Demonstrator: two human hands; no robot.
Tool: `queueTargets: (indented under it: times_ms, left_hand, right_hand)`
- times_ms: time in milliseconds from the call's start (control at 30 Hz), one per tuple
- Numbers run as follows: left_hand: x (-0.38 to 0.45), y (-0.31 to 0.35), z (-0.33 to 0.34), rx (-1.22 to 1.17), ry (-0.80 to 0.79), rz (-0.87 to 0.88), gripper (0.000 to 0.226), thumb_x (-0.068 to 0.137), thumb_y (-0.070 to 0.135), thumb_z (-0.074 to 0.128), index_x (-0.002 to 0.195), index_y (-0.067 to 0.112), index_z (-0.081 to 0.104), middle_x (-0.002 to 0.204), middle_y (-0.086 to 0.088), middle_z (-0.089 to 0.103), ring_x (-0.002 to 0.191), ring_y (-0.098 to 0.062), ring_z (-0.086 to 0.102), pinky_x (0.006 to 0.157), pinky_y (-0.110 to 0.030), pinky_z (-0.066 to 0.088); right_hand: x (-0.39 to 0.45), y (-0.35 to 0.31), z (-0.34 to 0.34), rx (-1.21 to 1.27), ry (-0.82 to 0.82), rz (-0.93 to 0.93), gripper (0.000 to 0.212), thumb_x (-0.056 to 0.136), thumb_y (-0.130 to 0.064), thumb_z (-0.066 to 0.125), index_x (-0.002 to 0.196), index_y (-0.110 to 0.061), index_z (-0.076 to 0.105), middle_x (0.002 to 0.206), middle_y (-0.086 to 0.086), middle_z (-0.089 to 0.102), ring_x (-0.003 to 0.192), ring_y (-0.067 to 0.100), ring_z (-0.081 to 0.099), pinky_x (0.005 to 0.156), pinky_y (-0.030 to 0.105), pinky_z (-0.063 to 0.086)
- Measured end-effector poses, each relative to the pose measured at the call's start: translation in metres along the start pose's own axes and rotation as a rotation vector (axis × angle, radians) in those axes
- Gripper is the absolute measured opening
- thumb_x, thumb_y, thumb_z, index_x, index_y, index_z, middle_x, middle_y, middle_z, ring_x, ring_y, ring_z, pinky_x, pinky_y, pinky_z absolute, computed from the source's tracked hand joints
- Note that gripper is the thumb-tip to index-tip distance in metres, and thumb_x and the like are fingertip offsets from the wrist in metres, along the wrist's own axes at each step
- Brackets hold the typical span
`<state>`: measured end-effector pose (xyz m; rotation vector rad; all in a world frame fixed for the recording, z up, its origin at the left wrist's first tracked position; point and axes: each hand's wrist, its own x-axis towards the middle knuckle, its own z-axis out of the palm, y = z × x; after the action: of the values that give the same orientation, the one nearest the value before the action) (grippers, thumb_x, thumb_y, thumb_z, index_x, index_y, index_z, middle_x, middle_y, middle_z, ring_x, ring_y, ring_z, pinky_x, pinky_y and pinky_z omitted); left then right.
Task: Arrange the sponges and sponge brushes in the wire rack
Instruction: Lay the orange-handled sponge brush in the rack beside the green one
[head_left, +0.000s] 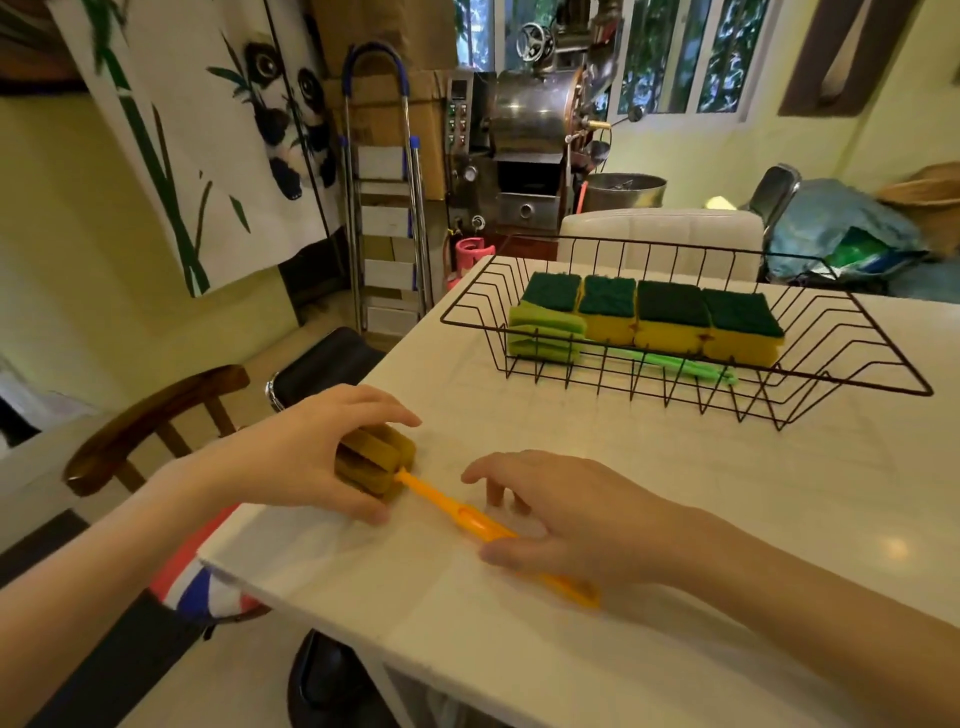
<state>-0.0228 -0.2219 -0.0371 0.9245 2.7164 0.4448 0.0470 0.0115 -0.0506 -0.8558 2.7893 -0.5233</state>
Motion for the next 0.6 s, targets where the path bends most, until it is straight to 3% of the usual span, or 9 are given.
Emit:
queueTargets:
  times_ms: [133, 333, 467, 600]
  left_hand:
    - [0.006, 0.003, 0.0, 0.029, 0.004, 0.008, 0.056, 0.07, 0.032, 0.073, 0.115, 0.045, 0.043, 0.128, 0.018, 0.038, 0.12, -0.002, 0.033, 0.102, -0.02, 0.032]
    - [0.029, 0.021, -0.004, 0.054, 0.057, 0.065, 0.048, 0.07, 0.039, 0.072, 0.111, 0.044, 0.047, 0.108, 0.018, 0.05, 0.104, -0.005, 0.047, 0.09, -0.019, 0.043]
    - [0.047, 0.04, -0.016, 0.063, 0.142, 0.135, 0.052, 0.07, 0.04, 0.071, 0.116, 0.038, 0.049, 0.102, 0.019, 0.049, 0.094, -0.001, 0.047, 0.078, -0.012, 0.039]
    - [0.068, 0.061, -0.033, 0.011, 0.257, 0.216, 0.052, 0.069, 0.037, 0.072, 0.117, 0.034, 0.05, 0.099, 0.019, 0.049, 0.092, 0.0, 0.047, 0.075, -0.012, 0.039]
  right_hand:
    - [0.003, 0.002, -0.001, -0.054, -0.008, 0.02, 0.047, 0.086, -0.037, 0.054, 0.13, -0.031, 0.037, 0.109, -0.008, 0.054, 0.082, 0.009, 0.044, 0.065, 0.02, 0.037]
    - [0.001, 0.014, -0.017, -0.117, -0.038, 0.148, 0.046, 0.085, -0.033, 0.053, 0.129, -0.03, 0.039, 0.08, -0.009, 0.047, 0.073, 0.011, 0.044, 0.058, 0.025, 0.036]
    - [-0.011, 0.025, -0.053, -0.108, 0.027, 0.197, 0.038, 0.084, -0.033, 0.057, 0.121, -0.031, 0.049, 0.073, -0.013, 0.049, 0.066, 0.004, 0.045, 0.059, 0.023, 0.04]
    - [-0.03, 0.033, -0.091, -0.055, 0.14, 0.238, 0.027, 0.085, -0.03, 0.058, 0.112, -0.029, 0.057, 0.082, -0.007, 0.057, 0.074, 0.011, 0.054, 0.068, 0.029, 0.048]
